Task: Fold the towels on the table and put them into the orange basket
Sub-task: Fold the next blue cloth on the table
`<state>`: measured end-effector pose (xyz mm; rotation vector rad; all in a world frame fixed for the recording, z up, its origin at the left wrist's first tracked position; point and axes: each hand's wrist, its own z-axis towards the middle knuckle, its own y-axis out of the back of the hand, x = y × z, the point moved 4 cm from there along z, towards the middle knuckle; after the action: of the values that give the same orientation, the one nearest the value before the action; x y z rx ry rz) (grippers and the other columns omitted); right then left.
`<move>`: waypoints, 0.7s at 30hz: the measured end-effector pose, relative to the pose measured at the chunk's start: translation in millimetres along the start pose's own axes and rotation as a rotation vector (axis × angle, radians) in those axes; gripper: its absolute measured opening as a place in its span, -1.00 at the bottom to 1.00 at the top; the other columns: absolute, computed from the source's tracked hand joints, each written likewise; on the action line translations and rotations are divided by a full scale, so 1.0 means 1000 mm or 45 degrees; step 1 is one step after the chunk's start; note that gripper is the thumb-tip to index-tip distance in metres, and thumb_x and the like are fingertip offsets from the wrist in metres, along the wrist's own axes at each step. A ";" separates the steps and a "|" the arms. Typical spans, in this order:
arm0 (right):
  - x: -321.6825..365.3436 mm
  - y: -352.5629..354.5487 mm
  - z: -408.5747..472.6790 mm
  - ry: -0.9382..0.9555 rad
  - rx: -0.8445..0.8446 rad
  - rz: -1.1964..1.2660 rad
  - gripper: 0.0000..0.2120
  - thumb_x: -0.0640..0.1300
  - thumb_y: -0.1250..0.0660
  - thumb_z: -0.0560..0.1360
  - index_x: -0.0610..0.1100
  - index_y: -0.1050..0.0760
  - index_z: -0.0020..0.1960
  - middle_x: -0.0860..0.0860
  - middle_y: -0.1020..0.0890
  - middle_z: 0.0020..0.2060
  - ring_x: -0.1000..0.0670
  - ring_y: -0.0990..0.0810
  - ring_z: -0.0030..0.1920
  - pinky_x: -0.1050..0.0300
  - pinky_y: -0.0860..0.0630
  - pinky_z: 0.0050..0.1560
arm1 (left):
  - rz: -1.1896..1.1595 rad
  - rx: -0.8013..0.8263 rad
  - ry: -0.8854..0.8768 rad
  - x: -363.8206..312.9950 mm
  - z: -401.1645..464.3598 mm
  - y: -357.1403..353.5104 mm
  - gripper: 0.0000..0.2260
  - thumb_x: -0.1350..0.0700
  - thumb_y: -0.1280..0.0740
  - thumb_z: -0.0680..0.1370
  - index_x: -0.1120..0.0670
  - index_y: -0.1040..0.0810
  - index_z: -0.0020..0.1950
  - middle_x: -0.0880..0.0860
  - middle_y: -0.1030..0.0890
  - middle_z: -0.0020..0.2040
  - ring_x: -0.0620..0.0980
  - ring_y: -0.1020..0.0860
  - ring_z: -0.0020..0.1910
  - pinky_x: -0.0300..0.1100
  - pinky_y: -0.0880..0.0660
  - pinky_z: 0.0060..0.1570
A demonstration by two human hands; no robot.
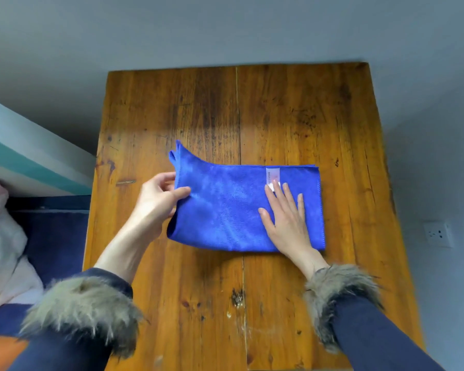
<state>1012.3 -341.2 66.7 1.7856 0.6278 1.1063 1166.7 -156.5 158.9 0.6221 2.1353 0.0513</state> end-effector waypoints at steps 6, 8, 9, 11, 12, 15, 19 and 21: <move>-0.030 0.045 -0.037 -0.138 -0.257 0.580 -0.61 -0.13 -0.07 0.54 -0.22 -0.44 0.30 -0.08 -0.53 0.23 -0.05 -0.48 0.25 0.30 -0.29 0.27 | 0.455 -0.051 -0.494 -0.042 -0.042 -0.095 -0.77 0.16 -0.36 0.47 0.02 -0.52 0.12 -0.07 -0.43 -0.28 -0.04 -0.44 -0.25 -0.21 -0.35 -0.16; -0.047 0.053 -0.047 -0.349 -0.343 0.770 -0.68 -0.22 -0.07 0.57 -0.23 -0.50 0.20 -0.09 -0.61 0.08 -0.08 -0.59 0.10 0.27 -0.41 0.13 | 0.554 -0.026 -0.536 -0.041 -0.047 -0.134 -0.73 0.13 -0.33 0.50 0.06 -0.49 0.20 -0.02 -0.47 -0.16 -0.01 -0.46 -0.10 -0.25 -0.30 -0.11; -0.055 0.055 -0.052 -0.469 -0.352 0.858 -0.71 -0.25 -0.07 0.58 -0.22 -0.51 0.17 -0.08 -0.62 0.02 -0.07 -0.61 0.05 0.20 -0.46 0.09 | 0.593 -0.004 -0.517 -0.036 -0.047 -0.153 -0.71 0.13 -0.31 0.52 0.08 -0.46 0.24 0.02 -0.50 -0.06 0.03 -0.47 -0.02 -0.22 -0.33 -0.04; -0.066 0.054 -0.060 -0.632 -0.301 0.957 -0.74 -0.26 -0.08 0.59 -0.16 -0.50 0.15 -0.05 -0.63 -0.03 -0.04 -0.62 0.00 0.06 -0.52 0.08 | 0.685 0.038 -0.451 -0.024 -0.047 -0.186 -0.70 0.13 -0.25 0.55 0.08 -0.42 0.29 0.09 -0.50 0.13 0.07 -0.46 0.11 -0.12 -0.36 0.07; -0.071 0.051 -0.062 -0.658 -0.254 0.982 -0.74 -0.24 -0.08 0.60 -0.14 -0.49 0.16 -0.05 -0.63 -0.01 -0.02 -0.61 0.01 0.03 -0.53 0.09 | 0.729 0.046 -0.437 -0.019 -0.047 -0.199 -0.69 0.13 -0.23 0.56 0.07 -0.40 0.30 0.09 -0.47 0.19 0.08 -0.46 0.14 -0.10 -0.37 0.07; -0.084 0.046 -0.066 -0.665 -0.147 1.013 -0.74 -0.19 -0.09 0.61 -0.13 -0.47 0.22 -0.05 -0.62 0.06 0.02 -0.60 0.04 0.01 -0.53 0.11 | 0.808 0.036 -0.478 -0.008 -0.049 -0.225 -0.69 0.12 -0.21 0.57 0.06 -0.37 0.32 0.07 -0.43 0.24 0.09 -0.46 0.15 -0.08 -0.37 0.03; -0.097 0.045 -0.066 -0.715 -0.120 1.050 -0.72 -0.20 -0.07 0.61 -0.14 -0.51 0.18 0.00 -0.63 -0.02 0.07 -0.62 -0.07 -0.01 -0.54 0.10 | 0.866 0.093 -0.497 0.014 -0.041 -0.239 -0.67 0.14 -0.21 0.56 0.10 -0.35 0.33 0.10 -0.41 0.23 0.13 -0.47 0.14 -0.02 -0.39 0.06; -0.100 0.048 -0.062 -0.719 -0.121 1.042 -0.72 -0.19 -0.08 0.60 -0.14 -0.53 0.15 0.02 -0.62 -0.09 0.06 -0.62 -0.11 -0.04 -0.53 0.10 | 0.909 0.173 -0.510 0.024 -0.036 -0.244 -0.63 0.14 -0.22 0.55 0.12 -0.33 0.36 0.14 -0.43 0.18 0.15 -0.46 0.13 0.00 -0.40 0.07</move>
<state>909.0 -413.7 79.0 2.1913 -0.5365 1.0180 1026.9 -352.2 99.7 1.3292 1.4586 0.1583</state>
